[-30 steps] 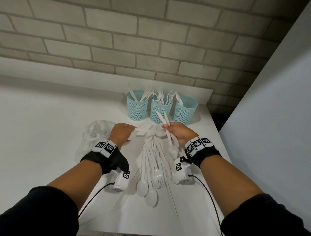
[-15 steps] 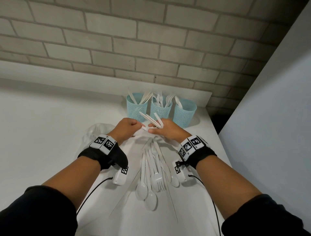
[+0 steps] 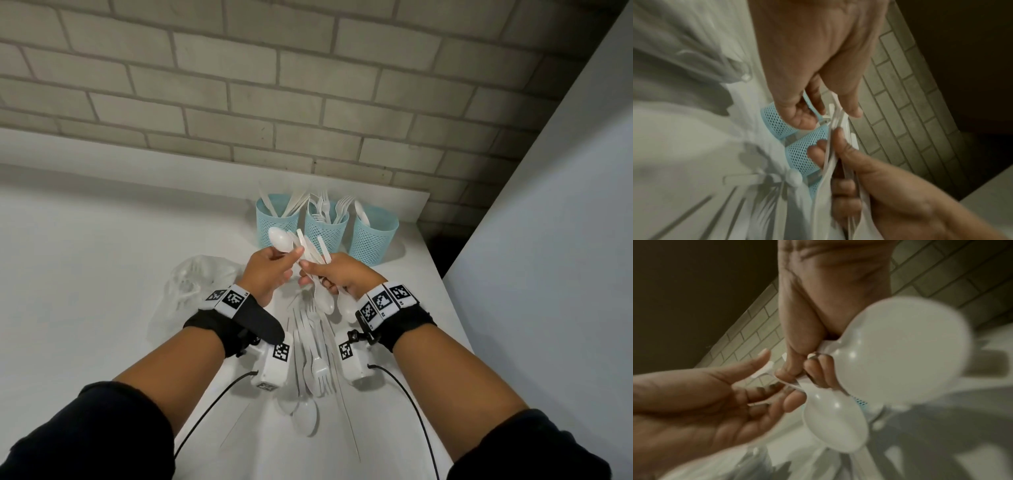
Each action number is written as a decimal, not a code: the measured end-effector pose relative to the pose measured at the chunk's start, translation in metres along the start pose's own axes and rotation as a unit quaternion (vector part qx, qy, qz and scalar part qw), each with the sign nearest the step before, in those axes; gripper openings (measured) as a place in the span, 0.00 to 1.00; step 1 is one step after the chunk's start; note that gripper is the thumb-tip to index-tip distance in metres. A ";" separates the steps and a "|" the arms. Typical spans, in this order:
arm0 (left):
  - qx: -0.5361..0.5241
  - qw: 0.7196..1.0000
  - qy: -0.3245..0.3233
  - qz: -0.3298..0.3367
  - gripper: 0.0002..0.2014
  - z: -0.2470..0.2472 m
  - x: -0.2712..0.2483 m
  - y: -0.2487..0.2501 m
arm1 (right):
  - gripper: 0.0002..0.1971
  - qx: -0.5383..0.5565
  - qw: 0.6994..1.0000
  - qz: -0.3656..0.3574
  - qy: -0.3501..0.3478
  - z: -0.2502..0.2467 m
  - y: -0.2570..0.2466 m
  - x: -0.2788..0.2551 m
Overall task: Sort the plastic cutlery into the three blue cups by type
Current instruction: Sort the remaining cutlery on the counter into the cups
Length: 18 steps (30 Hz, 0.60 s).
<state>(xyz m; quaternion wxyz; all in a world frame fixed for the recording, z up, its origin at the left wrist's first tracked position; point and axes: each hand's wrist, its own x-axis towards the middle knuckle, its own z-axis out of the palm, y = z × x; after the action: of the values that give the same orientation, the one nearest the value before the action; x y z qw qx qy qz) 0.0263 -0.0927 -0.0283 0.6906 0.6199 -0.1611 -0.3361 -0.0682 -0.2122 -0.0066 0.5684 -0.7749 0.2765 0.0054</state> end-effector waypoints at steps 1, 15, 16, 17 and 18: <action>0.020 0.999 -0.023 -0.014 0.18 0.002 0.000 -0.002 | 0.14 0.001 1.000 0.011 0.011 0.001 -0.002 0.000; 0.039 0.974 -0.219 -0.051 0.10 0.016 -0.005 -0.002 | 0.20 0.284 0.957 -0.058 0.020 0.017 -0.012 0.009; 0.048 0.972 -0.226 -0.054 0.12 0.015 -0.005 -0.002 | 0.20 0.277 0.959 -0.057 0.010 0.016 -0.011 0.009; 0.053 0.969 -0.234 -0.060 0.15 0.015 -0.004 -0.003 | 0.20 0.266 0.962 -0.055 -0.002 0.015 -0.010 0.008; 0.052 0.966 -0.243 -0.066 0.17 0.015 -0.004 -0.003 | 0.20 0.258 0.965 -0.050 -0.013 0.014 -0.009 0.008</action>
<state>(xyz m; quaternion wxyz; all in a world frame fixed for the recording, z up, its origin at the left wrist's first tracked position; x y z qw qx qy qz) 0.0132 -0.1009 -0.0273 0.5733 0.5641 -0.3000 -0.5130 -0.0527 -0.2015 -0.0061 0.7524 -0.6144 0.2218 -0.0847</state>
